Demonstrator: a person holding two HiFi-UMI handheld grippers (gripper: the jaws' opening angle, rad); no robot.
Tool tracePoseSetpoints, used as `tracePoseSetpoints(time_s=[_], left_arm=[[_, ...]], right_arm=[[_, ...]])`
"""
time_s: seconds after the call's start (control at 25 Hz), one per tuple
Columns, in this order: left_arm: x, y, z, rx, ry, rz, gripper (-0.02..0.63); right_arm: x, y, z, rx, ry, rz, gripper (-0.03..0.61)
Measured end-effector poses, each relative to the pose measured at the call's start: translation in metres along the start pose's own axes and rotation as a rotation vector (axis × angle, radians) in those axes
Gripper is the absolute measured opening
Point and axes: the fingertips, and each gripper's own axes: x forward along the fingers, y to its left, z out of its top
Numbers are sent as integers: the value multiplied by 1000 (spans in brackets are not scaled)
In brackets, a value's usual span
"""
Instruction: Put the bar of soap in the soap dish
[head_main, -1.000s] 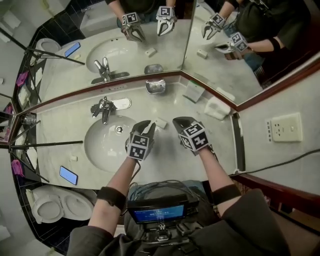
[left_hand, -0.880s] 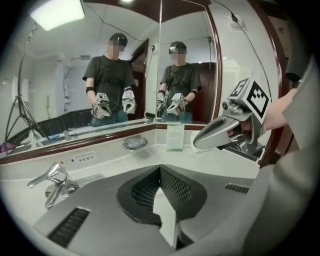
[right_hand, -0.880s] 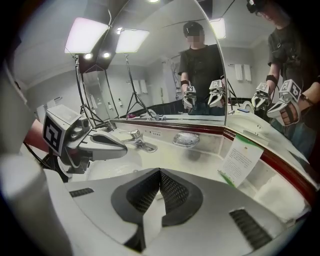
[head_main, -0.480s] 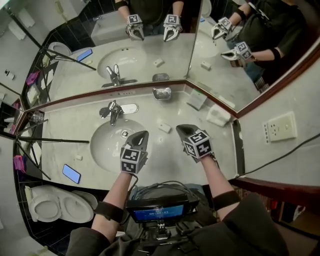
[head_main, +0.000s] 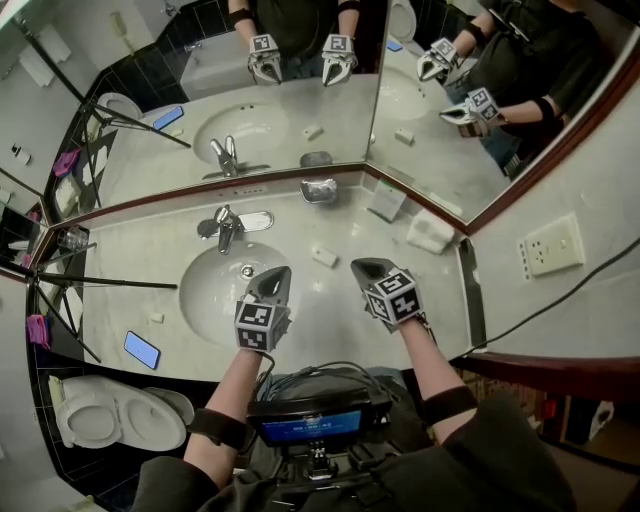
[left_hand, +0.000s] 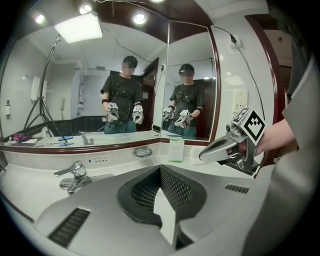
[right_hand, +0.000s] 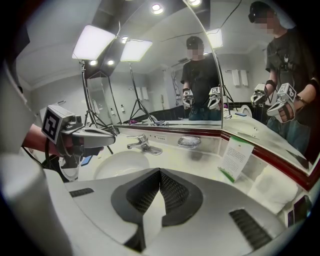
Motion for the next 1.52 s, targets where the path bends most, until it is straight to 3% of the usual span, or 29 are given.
tracePoseSetpoints(time_s=[0.28,0.44,0.56,0.84,1.2,1.52], left_arm=[[2,-3,-1,21,-2,14,0],[6,-2,-5,13,9,15,0],[9,-2,-8,10,14,10,0],[20,-1,-19,-8,31,-4,0],[35,11,-34,-56,51,-13,0],[38,17,-44,-79,75,-10,0]], right_arm=[[7,-3,-5,-46,25,-17,21],[24,-5,-17,-139,114,-24,27],[37,3,-23,-183,194,16,131],[80,3,-42,-313,356,47,280],[137,-23,-85,-347,534,43,290],[160,-21,-103,-363,633,71,291]])
